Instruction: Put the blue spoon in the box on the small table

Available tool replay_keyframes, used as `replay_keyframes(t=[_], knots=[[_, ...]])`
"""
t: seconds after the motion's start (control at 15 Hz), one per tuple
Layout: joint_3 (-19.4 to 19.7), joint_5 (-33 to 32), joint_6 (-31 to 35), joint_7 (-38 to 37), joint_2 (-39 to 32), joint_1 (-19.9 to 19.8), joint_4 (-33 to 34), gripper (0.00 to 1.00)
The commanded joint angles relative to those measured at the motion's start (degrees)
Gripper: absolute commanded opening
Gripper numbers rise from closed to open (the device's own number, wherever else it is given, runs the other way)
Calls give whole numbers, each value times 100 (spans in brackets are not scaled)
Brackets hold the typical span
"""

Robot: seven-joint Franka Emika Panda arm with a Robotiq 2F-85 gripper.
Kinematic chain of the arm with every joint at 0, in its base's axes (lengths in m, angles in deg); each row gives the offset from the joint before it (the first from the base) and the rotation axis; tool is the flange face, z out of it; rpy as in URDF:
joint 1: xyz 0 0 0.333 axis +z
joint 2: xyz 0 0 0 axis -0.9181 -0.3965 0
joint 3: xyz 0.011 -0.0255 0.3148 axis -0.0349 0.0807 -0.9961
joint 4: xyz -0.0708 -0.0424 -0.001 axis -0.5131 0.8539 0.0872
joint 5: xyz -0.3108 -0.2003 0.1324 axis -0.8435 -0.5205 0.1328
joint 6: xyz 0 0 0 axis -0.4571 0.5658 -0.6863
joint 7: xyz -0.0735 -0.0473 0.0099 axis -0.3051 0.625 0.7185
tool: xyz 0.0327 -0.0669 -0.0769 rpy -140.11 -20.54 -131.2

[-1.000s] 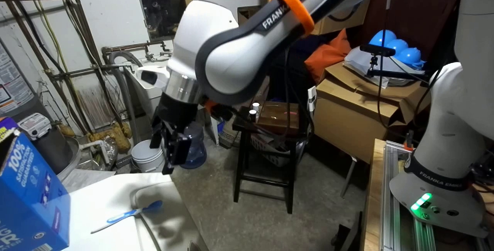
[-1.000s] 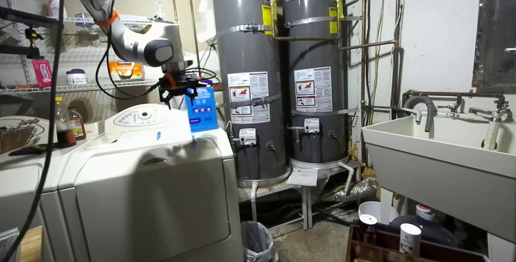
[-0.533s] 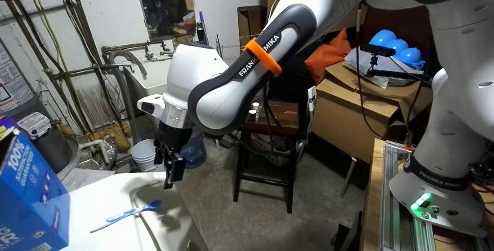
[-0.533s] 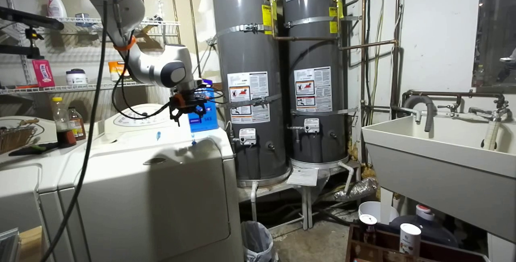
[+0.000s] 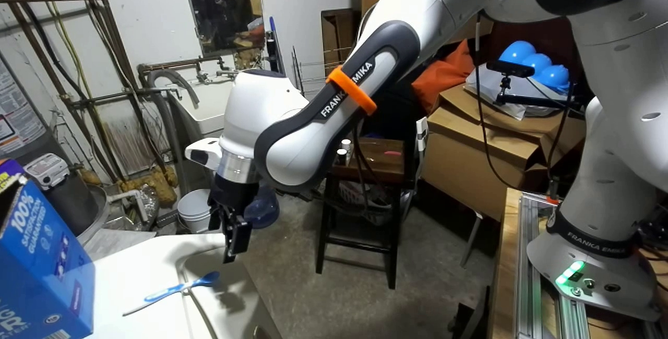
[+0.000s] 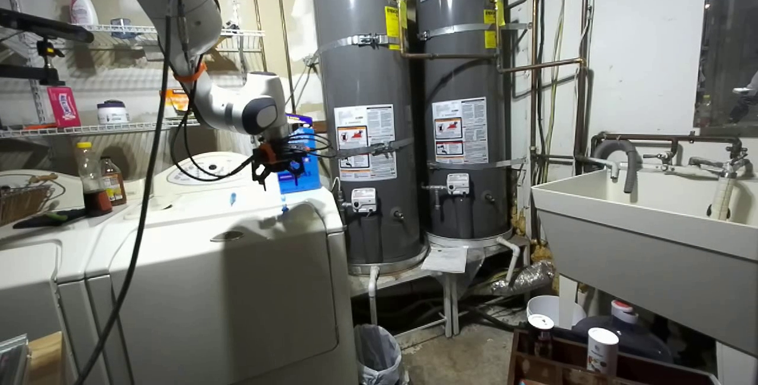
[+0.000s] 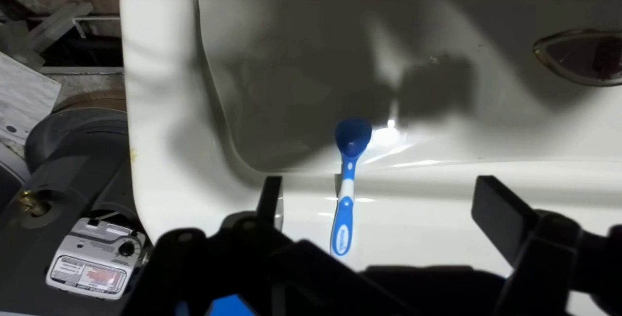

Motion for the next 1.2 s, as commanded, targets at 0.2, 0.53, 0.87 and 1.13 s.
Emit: replay_keyframes(t=[0.2,0.53,0.87,1.13], knots=[[-195,-503,-327,31,-1275,-25,1491,100],[-278,-494,-928,14,-1829,126,2488,100],[-203,-488,-1510,-46,-2258,408,3212,84],[-120,-483,-1711,-163,-2444,570,3477,78]])
